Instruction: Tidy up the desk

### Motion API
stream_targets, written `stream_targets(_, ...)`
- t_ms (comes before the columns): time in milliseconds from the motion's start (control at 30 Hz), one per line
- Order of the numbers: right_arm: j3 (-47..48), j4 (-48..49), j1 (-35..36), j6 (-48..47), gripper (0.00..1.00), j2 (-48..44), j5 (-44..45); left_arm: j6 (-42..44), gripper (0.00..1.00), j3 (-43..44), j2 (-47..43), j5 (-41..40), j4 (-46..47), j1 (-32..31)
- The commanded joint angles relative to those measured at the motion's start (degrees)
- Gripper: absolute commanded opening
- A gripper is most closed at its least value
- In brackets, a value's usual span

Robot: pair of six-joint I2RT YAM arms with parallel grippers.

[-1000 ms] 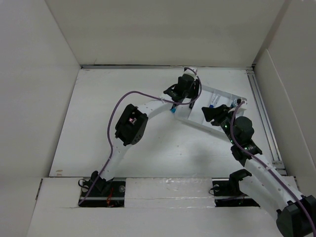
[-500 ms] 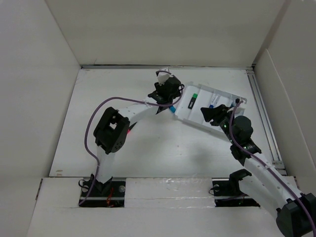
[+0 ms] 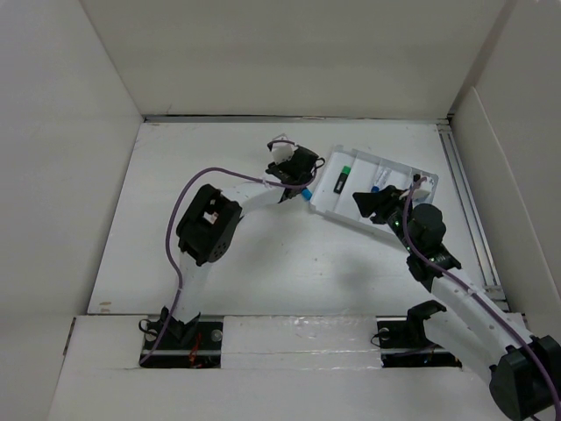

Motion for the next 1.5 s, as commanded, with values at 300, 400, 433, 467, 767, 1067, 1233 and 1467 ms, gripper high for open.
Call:
stream_targets(300, 1.51, 4.57, 0.75, -0.5, 0.54, 1.62, -1.61, -0.07, 0.46, 8.09, 5.66, -5.18, -6.9, -1.67)
stream_targets(400, 1.59, 4.83, 1.46, -0.58, 0.54, 2.15, -1.26, 0.28, 0.47, 8.09, 6.02, -4.47, -6.54, -1.67)
stream_targets(433, 1.68, 4.75, 1.46, -0.58, 0.54, 2.32, -1.61, 1.16, 0.47, 7.65, 6.19, -3.6, -5.5, -2.2)
stream_targets(467, 1.68, 4.75, 1.46, -0.58, 0.54, 2.32, -1.61, 1.17, 0.47, 7.65, 6.19, -3.59, -5.49, -2.2)
stream_targets(767, 1.86, 4.57, 2.07, -1.02, 0.54, 2.32, -0.64, 2.92, 0.45, 6.68, 7.07, -4.73, -6.45, -2.2)
stream_targets(1067, 2.12, 3.87, 2.07, -1.2, 0.54, 1.71, -0.73, 5.38, 0.39, 3.52, 6.19, -6.84, -6.72, -2.2)
stream_targets(1233, 2.03, 3.78, 2.07, -1.38, 0.54, 1.36, -0.73, 6.87, 0.29, 2.38, 5.49, -7.28, -7.86, -2.2)
stream_targets(1467, 2.21, 3.78, 2.6, -1.29, 0.54, 1.36, -0.91, 7.32, 0.09, -2.89, 1.8, -6.93, -6.03, -2.2)
